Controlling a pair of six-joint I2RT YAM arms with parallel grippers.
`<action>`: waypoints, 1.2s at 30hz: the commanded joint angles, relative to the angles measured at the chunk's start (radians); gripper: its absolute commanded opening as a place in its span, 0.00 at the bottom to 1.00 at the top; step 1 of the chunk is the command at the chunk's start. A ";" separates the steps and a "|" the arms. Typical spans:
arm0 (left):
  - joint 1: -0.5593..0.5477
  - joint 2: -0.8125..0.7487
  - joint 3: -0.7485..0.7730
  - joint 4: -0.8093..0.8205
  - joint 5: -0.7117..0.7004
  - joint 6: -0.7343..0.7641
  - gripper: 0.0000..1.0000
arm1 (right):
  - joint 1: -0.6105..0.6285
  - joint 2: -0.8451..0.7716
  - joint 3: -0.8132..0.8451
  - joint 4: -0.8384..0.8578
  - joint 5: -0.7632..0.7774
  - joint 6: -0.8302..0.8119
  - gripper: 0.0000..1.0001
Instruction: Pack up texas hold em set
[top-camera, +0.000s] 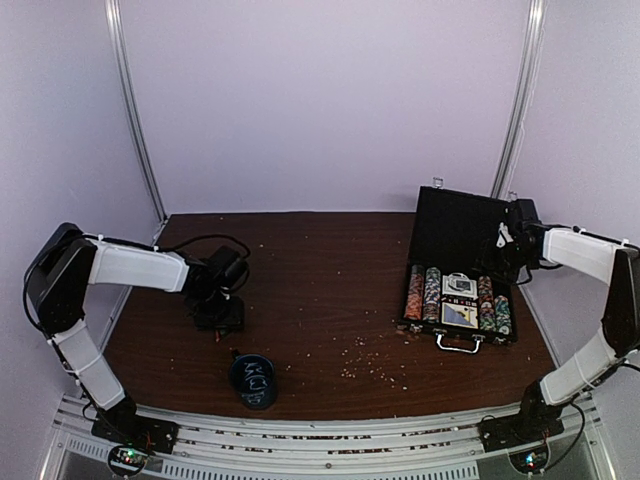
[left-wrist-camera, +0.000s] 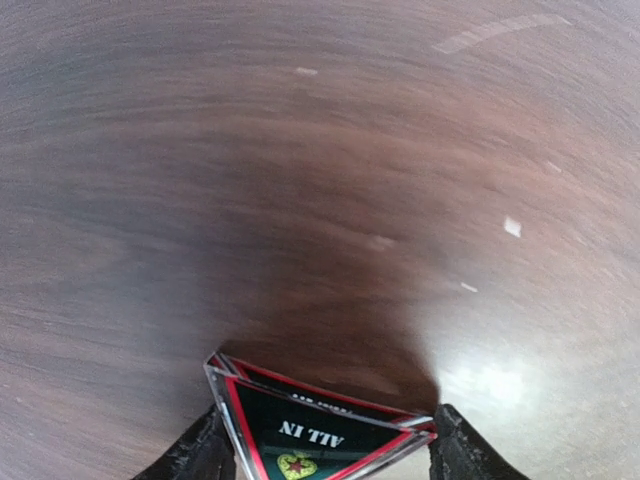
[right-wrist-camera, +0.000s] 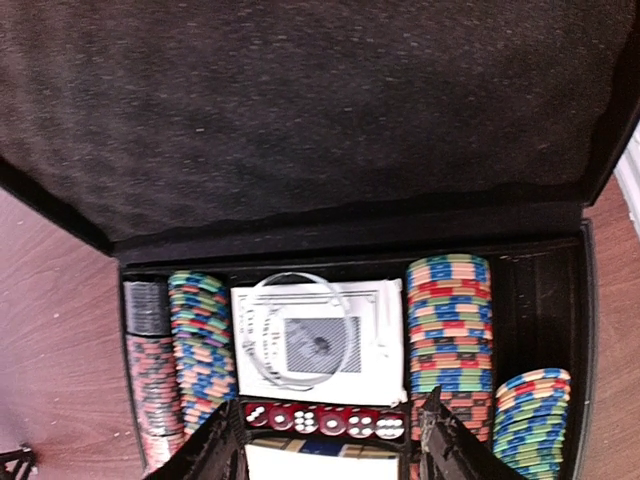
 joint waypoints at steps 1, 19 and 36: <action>-0.057 0.008 0.063 0.049 0.056 0.046 0.58 | 0.009 -0.039 -0.016 0.016 -0.105 0.034 0.58; -0.373 0.105 0.429 0.284 0.189 0.335 0.52 | 0.437 0.152 0.022 0.276 -0.632 0.292 0.61; -0.451 0.162 0.480 0.346 0.239 0.378 0.50 | 0.591 0.281 0.084 0.389 -0.801 0.350 0.62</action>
